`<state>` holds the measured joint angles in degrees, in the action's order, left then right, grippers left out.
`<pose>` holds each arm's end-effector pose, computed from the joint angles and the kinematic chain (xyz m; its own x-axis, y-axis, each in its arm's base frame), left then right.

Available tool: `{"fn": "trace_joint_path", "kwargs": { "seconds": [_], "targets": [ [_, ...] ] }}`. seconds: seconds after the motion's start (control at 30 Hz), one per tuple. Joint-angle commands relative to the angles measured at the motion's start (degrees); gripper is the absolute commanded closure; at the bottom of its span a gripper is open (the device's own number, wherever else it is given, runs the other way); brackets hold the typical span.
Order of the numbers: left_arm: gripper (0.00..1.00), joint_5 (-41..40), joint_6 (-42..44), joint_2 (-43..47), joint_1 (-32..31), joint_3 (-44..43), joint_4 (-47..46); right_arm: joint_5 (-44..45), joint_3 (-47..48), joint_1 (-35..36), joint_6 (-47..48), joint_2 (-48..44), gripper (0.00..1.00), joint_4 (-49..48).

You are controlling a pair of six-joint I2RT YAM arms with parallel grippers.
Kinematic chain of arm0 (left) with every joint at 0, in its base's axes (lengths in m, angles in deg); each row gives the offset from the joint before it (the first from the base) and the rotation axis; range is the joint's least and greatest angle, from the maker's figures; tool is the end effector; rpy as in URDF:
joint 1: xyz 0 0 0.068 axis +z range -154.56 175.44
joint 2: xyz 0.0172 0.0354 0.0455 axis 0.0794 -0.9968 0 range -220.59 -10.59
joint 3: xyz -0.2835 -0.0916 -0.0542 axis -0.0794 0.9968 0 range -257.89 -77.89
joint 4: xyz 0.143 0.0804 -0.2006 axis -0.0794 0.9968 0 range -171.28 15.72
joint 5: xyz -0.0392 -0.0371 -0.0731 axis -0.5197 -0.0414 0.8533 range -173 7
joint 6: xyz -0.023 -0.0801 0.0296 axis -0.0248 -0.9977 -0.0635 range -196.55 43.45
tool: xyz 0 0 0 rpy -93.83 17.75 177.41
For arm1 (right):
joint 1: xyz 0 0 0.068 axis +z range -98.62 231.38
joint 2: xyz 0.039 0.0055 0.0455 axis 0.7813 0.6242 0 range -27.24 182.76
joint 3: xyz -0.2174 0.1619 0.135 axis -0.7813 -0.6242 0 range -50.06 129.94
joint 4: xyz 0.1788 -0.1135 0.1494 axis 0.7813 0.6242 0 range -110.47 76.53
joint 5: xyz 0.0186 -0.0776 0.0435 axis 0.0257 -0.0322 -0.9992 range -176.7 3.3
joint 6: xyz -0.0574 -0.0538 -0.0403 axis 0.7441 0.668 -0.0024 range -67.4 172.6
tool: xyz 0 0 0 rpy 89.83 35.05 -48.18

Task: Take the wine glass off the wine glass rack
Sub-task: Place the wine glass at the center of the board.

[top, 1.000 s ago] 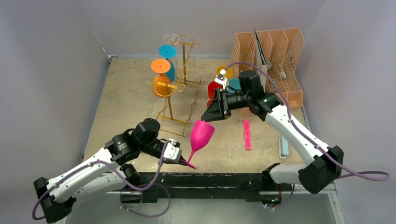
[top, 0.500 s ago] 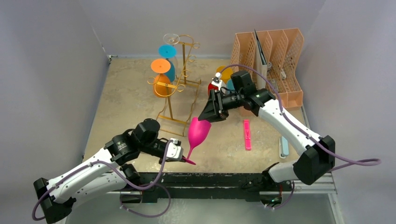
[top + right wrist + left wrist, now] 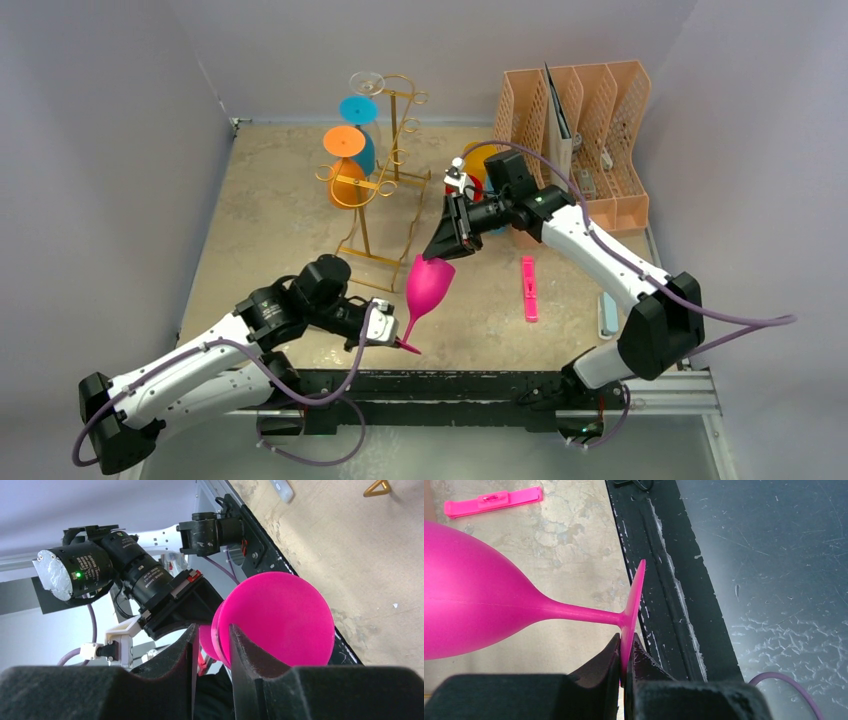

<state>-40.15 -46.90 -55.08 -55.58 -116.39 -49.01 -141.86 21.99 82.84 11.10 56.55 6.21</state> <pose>0.0593 -0.1583 0.2730 0.1097 0.4410 -0.8908 0.9799 -0.1982 0.0226 0.2486 0.2278 0.3422 -0.9579 -0.1424 -0.2491 -0.2832 0.3284 0.9011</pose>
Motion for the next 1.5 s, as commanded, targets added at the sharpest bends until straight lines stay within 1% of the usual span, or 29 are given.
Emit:
{"fn": "trace_joint_path", "kwargs": {
  "seconds": [0.0,0.23,0.33,0.43,0.57,0.67,0.7,0.77,0.87,0.93,0.97,1.03,1.13,1.2,1.23,1.33,1.47],
  "targets": [
    [1.00,0.1,0.4,-0.6,0.1,0.9,-2.2,-6.6,1.2,1.5,-1.2,0.1,0.69,-1.1],
    [1.00,-1.8,0.1,-0.5,0.1,1.8,-3.2,-8.8,0.2,2.0,0.2,-0.2,0.70,0.3],
    [1.00,-2.4,0.0,-0.1,0.1,2.3,-3.5,-9.8,0.0,2.4,0.7,-0.5,0.74,0.7],
    [1.00,-2.0,0.0,0.0,0.1,2.9,-4.2,-10.1,0.0,2.7,1.1,-0.3,0.74,1.4],
    [1.00,-2.8,0.3,0.1,0.1,3.0,-4.3,-10.8,1.2,3.4,3.0,0.0,0.67,3.7],
    [1.00,-4.6,0.3,1.2,0.1,3.4,-4.8,-9.3,4.1,3.4,8.2,0.6,0.63,11.9],
    [1.00,-5.0,0.2,1.6,0.1,3.5,-4.9,-8.9,5.4,3.4,10.7,1.0,0.63,14.9],
    [1.00,-5.3,0.3,2.1,0.1,3.9,-5.1,-9.7,7.7,3.4,13.9,2.2,0.68,19.0],
    [1.00,-4.9,0.9,2.3,0.0,4.0,-4.6,-9.6,8.6,3.4,15.2,3.0,0.76,20.8],
    [1.00,-4.9,0.8,2.4,0.0,4.0,-4.6,-9.9,8.7,3.4,15.4,3.3,0.78,21.0],
    [1.00,-5.1,0.8,2.5,0.0,4.0,-4.5,-10.0,8.8,3.4,15.3,3.5,0.77,21.1],
    [1.00,-5.1,1.0,2.7,0.0,4.1,-4.5,-10.1,8.9,3.4,15.2,3.8,0.71,21.2],
    [1.00,-4.4,1.8,2.7,0.0,4.3,-4.3,-9.8,9.2,3.4,14.7,4.1,0.65,20.9],
    [1.00,-3.8,2.2,2.6,0.0,4.4,-4.0,-9.4,9.4,3.4,13.6,4.1,0.59,21.2],
    [1.00,-3.4,2.4,2.6,-0.1,4.3,-4.0,-8.0,9.6,3.3,13.0,4.0,0.58,21.1],
    [1.00,-2.9,2.6,2.9,-0.1,4.6,-4.1,-3.5,10.3,1.8,12.3,3.6,0.52,21.1],
    [1.00,-3.7,2.6,3.6,-0.1,4.8,-4.0,-7.6,9.5,-2.1,9.3,3.6,0.47,17.6]
  ]
}}
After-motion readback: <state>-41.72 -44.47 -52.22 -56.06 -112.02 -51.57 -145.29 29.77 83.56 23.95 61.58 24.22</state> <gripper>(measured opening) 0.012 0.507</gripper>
